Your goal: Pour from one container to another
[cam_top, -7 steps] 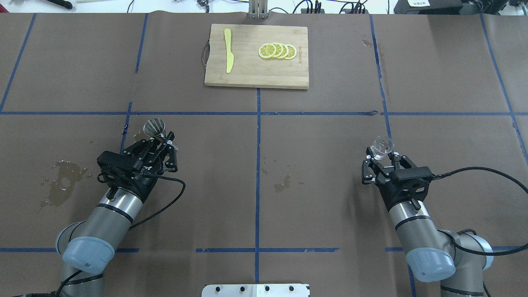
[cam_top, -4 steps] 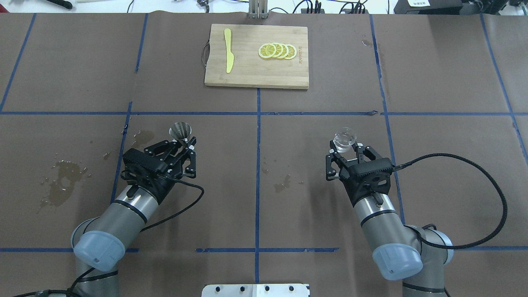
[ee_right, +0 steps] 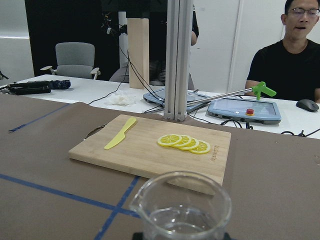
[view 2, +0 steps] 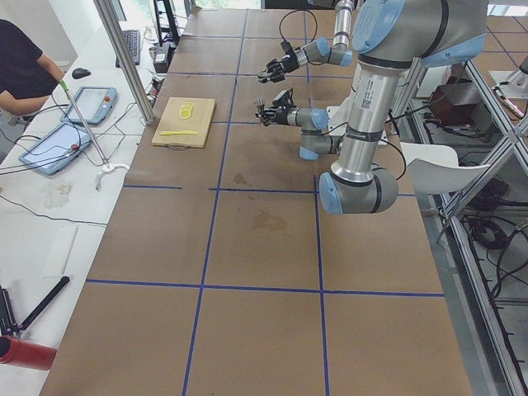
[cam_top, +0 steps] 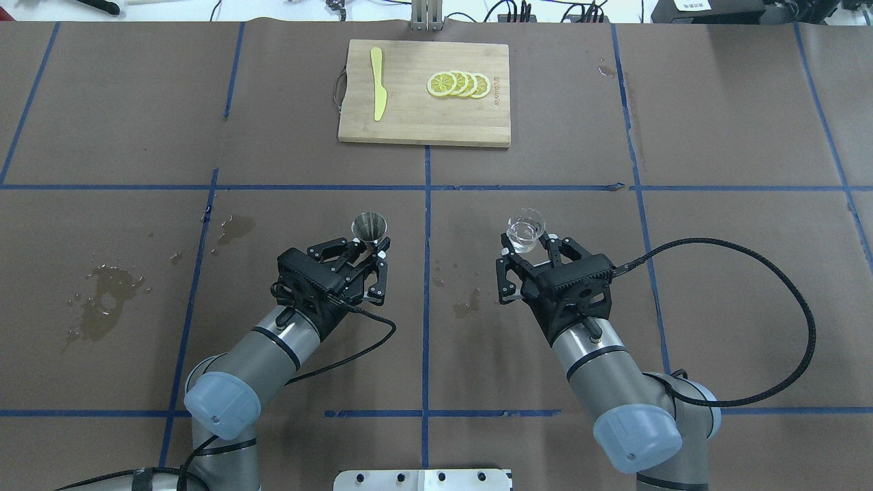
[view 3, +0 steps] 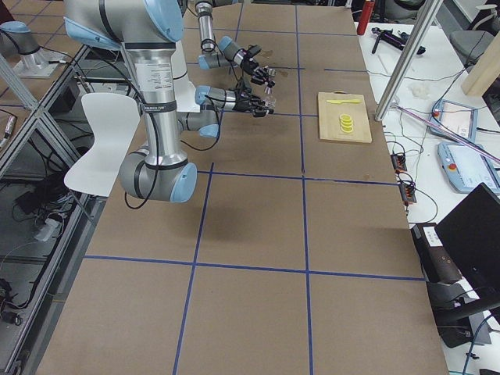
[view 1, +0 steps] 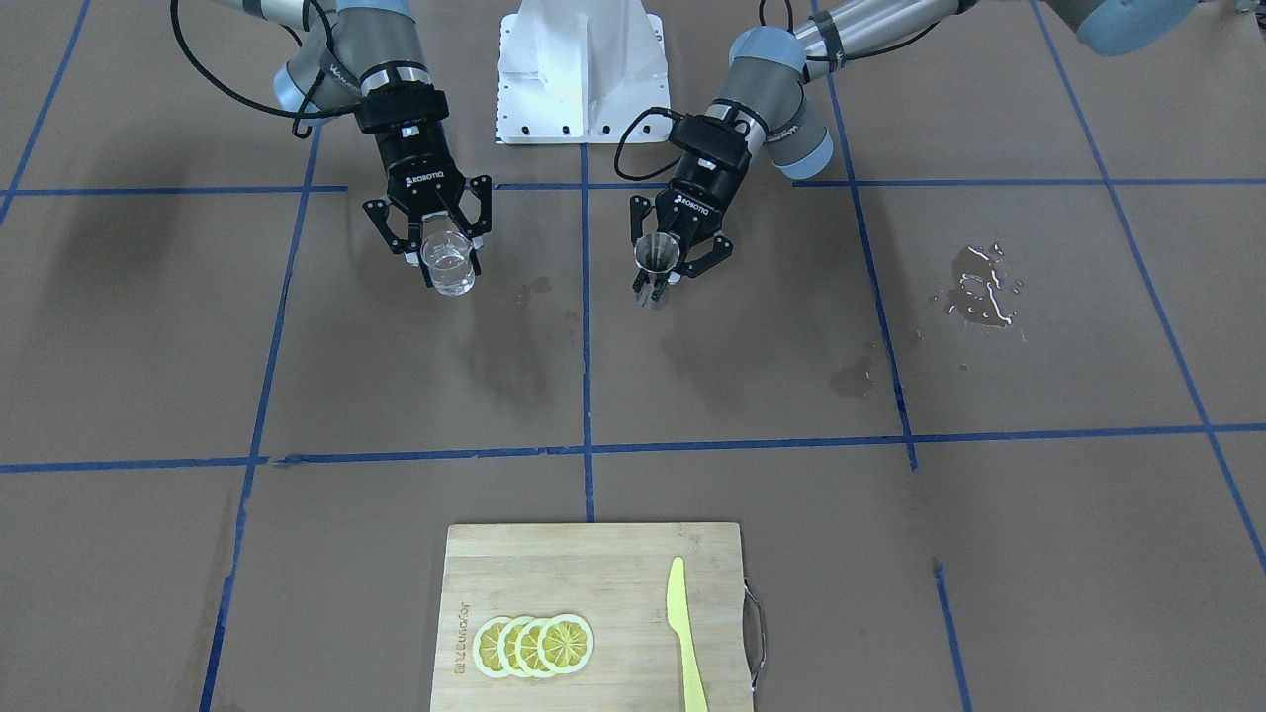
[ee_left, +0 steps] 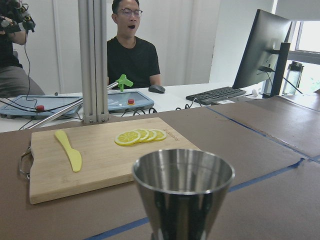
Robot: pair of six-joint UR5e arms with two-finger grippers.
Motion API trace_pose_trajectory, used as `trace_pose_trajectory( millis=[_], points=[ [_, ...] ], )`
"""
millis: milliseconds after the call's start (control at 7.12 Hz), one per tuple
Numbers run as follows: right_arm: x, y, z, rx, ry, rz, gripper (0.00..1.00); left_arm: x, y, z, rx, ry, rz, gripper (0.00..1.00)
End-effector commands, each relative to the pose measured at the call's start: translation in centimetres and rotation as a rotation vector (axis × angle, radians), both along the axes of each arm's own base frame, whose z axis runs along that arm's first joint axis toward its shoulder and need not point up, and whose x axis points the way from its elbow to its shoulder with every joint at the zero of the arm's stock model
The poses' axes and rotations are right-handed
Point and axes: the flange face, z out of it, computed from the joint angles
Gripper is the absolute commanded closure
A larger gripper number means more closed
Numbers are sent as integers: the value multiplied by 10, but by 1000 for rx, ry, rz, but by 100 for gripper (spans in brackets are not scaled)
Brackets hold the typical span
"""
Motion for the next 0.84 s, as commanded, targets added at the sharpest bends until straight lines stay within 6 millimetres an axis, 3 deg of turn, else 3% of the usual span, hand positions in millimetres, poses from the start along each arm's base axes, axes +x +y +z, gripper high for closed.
trace_pose_trajectory(
  millis=[0, 281, 421, 702],
  points=[
    [13, 5, -30, 20, 51, -27, 100, 7, 5, -3, 107, -42, 52, 100],
    [15, 10, -67, 3, 153, -39, 100, 11, 3, -8, 162, -101, 34, 100],
    [10, 14, -76, 3, 157, -50, 100, 23, 1, -19, 160, -90, 28, 100],
    [-5, 20, -106, -1, 178, -61, 100, 27, 1, -23, 161, -71, 26, 100]
  ],
)
